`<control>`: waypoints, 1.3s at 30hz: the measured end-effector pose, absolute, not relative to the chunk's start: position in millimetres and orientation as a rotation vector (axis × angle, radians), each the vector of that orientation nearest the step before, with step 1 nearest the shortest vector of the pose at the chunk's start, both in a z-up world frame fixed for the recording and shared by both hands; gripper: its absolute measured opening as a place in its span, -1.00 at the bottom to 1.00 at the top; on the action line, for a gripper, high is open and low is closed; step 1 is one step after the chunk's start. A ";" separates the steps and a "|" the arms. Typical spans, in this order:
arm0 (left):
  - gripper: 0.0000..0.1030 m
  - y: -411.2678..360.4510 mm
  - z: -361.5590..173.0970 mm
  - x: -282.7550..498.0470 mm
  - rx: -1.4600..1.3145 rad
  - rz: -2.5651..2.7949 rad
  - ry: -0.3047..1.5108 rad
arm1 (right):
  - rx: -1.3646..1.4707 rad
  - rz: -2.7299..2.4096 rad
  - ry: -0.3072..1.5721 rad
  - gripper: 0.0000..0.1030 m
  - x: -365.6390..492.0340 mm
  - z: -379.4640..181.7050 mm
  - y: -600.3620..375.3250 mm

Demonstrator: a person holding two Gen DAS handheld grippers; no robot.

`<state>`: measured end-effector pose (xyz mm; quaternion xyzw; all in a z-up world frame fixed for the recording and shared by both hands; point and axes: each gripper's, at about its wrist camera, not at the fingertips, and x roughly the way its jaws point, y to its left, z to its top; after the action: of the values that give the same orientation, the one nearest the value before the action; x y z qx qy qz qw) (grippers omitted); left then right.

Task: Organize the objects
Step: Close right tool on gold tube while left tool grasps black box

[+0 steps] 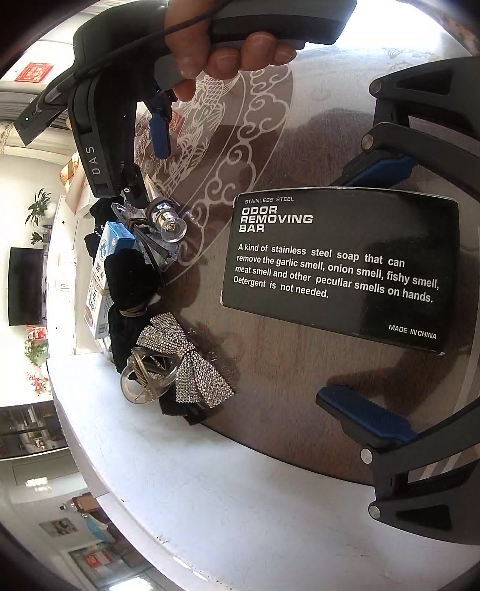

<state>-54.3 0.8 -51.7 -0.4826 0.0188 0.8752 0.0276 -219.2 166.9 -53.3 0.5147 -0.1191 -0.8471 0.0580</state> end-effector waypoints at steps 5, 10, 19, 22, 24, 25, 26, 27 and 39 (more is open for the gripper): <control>0.89 0.7 -51.8 -54.4 -1.490 2.703 0.057 | 1.548 -2.588 -0.381 0.24 -212.3 -54.6 176.6; 0.90 0.6 -51.8 -54.4 -1.490 2.702 0.059 | 1.542 -2.580 -0.364 0.23 -206.9 -53.1 178.5; 0.90 0.9 -52.5 -55.7 -1.493 2.705 0.054 | 1.535 -2.620 -0.358 0.24 -204.7 -39.3 195.9; 0.94 1.2 -53.0 -56.6 -1.495 2.707 0.052 | 1.549 -2.624 -0.412 0.24 -207.7 -35.7 203.4; 0.98 1.2 -54.0 -56.1 -1.501 2.710 0.047 | 1.559 -2.607 -0.431 0.24 -212.6 -35.7 200.8; 0.99 1.1 -54.2 -56.2 -1.503 2.711 0.045 | 1.566 -2.597 -0.424 0.24 -216.1 -36.6 196.4; 0.99 1.4 -54.4 -56.3 -1.503 2.712 0.046 | 1.572 -2.587 -0.407 0.24 -219.8 -37.8 190.3; 0.99 3.5 -55.3 -60.9 -1.504 2.711 0.046 | 1.584 -2.577 -0.379 0.24 -223.6 -40.1 182.8; 1.00 0.7 -56.0 -59.9 -1.504 2.708 0.043 | 1.623 -2.466 0.069 -0.35 -215.2 -54.7 116.0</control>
<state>-59.9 0.7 -56.0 -0.4854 0.0138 0.8739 0.0219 -215.2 116.0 -54.7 0.5472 0.0233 -0.8314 0.0942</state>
